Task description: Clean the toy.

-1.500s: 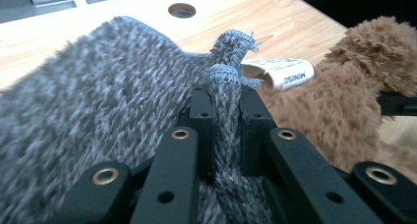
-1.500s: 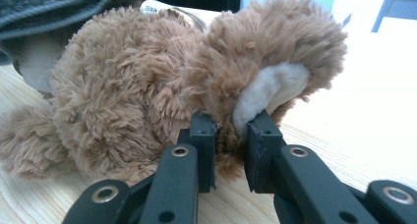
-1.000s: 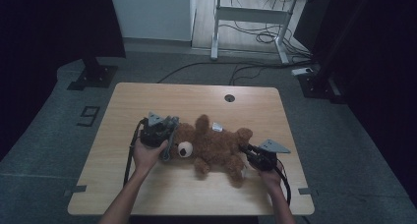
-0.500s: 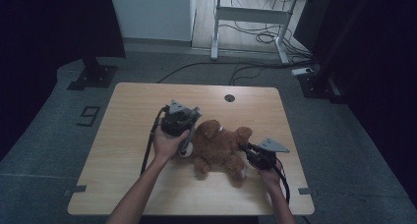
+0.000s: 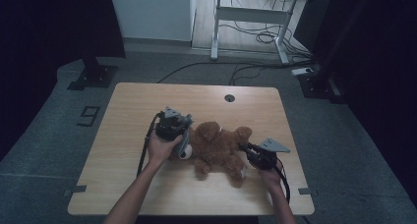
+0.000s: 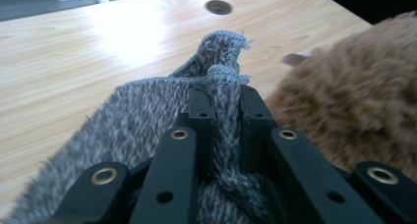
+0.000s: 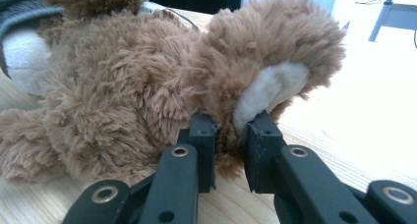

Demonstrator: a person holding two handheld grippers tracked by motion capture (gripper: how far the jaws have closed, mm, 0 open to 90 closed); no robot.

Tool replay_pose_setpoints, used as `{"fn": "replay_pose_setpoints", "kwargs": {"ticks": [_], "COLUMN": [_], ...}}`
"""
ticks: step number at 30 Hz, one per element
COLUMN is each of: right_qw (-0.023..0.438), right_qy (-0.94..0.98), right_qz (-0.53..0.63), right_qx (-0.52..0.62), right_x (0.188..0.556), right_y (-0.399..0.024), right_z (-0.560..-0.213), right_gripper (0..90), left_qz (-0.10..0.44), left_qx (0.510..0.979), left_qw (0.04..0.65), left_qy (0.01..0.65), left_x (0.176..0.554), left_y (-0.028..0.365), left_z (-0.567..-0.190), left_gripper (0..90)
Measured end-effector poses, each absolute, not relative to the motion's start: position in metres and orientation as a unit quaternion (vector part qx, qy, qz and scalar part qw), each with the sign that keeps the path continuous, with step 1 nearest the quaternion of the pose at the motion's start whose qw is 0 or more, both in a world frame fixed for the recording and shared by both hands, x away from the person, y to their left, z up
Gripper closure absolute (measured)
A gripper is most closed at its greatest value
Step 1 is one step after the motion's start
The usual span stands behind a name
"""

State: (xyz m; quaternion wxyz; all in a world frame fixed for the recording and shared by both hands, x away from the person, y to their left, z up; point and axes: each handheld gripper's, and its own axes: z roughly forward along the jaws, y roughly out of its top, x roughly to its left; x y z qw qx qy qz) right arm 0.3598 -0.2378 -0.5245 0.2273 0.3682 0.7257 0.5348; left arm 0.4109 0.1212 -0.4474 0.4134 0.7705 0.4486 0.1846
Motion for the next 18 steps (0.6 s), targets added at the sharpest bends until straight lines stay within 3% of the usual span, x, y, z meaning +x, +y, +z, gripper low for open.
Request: {"fn": "replay_pose_setpoints", "kwargs": {"ticks": [8,14,18], "right_qw": [0.227,0.225,0.226], "right_qy": [0.725,0.725,0.725], "right_qz": [0.534,0.532,0.531], "right_qx": [0.371,0.377,0.376], "right_x": [0.360,0.361,0.361], "right_y": [-0.238,-0.239,-0.239], "right_z": [-0.525,-0.526,-0.525], "right_gripper": [76.6,76.7,76.7], "left_qz": [0.214,0.175,0.167], "left_qx": [0.760,0.760,0.756], "left_qw": [0.384,0.368,0.376], "left_qy": [0.478,0.506,0.510], "left_x": [0.402,0.396,0.397], "left_y": [0.164,0.180,0.181], "left_z": [-0.454,-0.499,-0.502], "left_gripper": [78.7,78.8,78.8]}}
